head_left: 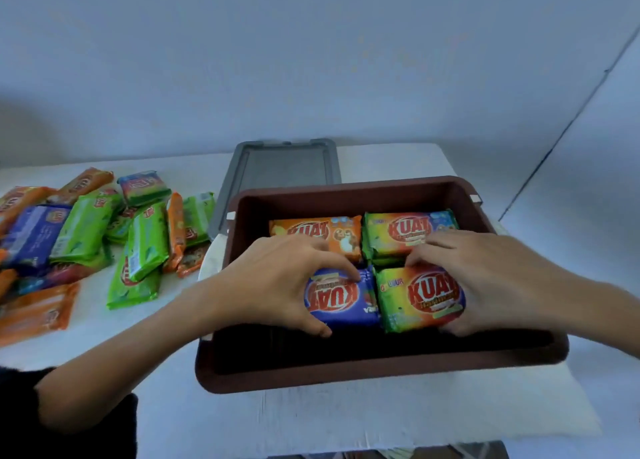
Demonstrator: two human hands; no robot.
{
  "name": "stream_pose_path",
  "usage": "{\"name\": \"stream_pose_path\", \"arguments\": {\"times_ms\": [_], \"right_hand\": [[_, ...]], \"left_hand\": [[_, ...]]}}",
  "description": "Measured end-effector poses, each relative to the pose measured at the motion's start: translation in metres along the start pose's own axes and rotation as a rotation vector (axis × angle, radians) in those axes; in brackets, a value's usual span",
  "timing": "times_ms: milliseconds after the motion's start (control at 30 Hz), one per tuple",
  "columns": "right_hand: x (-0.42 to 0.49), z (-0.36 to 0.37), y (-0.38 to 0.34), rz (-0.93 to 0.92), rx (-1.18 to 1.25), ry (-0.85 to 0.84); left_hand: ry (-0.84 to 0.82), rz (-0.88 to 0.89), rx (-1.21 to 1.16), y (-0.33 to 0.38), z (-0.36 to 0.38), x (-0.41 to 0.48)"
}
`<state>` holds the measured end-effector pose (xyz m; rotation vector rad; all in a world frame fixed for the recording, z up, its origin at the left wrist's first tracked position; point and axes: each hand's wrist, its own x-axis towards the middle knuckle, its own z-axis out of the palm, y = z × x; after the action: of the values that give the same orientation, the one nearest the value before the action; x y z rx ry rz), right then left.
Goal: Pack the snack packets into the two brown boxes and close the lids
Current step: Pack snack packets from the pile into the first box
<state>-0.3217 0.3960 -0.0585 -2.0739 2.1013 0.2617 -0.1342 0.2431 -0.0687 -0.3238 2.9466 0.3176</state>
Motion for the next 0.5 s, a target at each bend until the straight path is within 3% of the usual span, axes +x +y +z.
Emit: {"name": "stream_pose_path", "arguments": {"times_ms": [500], "right_hand": [[0.017, 0.016, -0.015, -0.064, -0.327, -0.118]], "left_hand": [[-0.151, 0.001, 0.299, 0.017, 0.037, 0.017]]}}
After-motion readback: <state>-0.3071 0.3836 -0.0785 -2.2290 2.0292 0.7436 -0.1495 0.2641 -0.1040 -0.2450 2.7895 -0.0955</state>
